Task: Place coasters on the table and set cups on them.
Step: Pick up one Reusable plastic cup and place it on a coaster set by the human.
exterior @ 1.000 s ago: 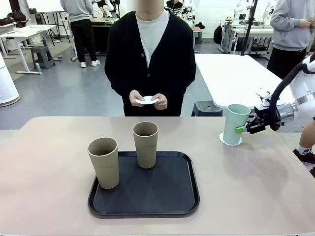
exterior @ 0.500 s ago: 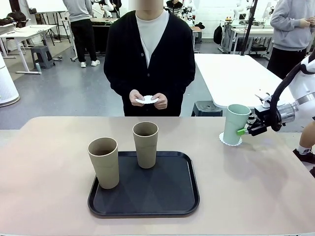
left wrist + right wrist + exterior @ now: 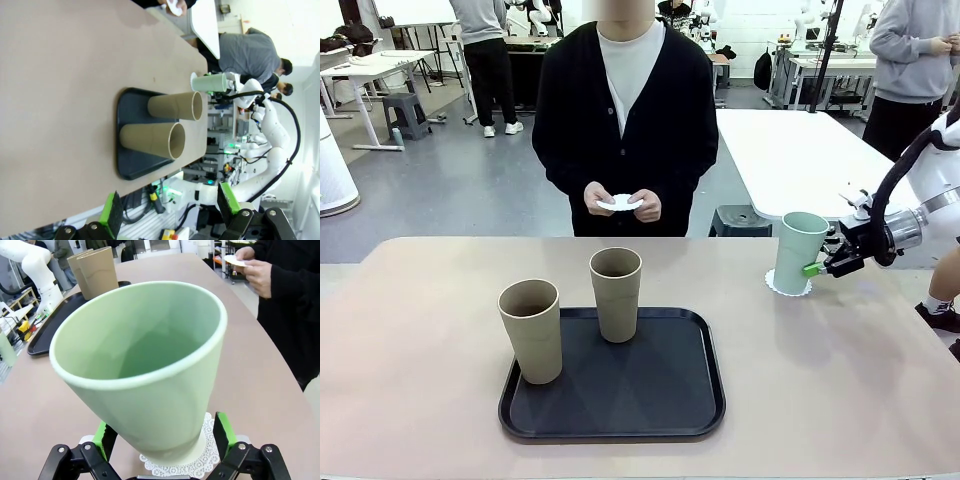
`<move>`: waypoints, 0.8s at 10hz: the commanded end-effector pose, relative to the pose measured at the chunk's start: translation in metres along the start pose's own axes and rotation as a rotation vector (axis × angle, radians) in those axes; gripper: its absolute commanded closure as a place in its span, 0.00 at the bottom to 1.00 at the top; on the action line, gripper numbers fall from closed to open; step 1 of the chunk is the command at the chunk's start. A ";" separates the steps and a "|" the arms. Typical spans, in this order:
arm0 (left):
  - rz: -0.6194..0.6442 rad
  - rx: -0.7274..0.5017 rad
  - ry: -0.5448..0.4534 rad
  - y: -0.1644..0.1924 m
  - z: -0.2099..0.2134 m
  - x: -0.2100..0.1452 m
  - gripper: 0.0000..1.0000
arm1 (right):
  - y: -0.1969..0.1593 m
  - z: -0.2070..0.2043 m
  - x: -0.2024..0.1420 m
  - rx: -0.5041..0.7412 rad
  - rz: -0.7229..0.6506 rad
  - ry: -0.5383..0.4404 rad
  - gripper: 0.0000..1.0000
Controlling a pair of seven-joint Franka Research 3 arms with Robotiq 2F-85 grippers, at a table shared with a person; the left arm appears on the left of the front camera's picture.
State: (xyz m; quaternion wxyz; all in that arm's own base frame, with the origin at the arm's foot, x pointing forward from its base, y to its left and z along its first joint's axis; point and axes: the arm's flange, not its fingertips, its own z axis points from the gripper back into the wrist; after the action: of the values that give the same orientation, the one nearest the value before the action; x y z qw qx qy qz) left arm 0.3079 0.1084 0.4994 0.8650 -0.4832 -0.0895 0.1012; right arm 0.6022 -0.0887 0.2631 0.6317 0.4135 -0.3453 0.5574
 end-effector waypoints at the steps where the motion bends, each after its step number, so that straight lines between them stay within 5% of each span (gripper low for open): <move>1: -0.005 -0.013 -0.003 0.000 0.001 0.000 0.00 | -0.003 0.004 0.000 -0.003 -0.037 0.045 0.00; 8: -0.005 -0.013 -0.003 0.000 0.001 0.000 0.00 | 0.021 0.047 0.008 -0.122 -0.153 0.239 0.00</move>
State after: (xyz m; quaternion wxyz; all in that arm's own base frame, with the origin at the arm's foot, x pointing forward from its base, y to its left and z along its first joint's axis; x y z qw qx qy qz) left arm 0.3079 0.1084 0.4993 0.8650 -0.4832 -0.0895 0.1012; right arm 0.5976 -0.1306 0.2850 0.7041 0.3523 -0.2977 0.5400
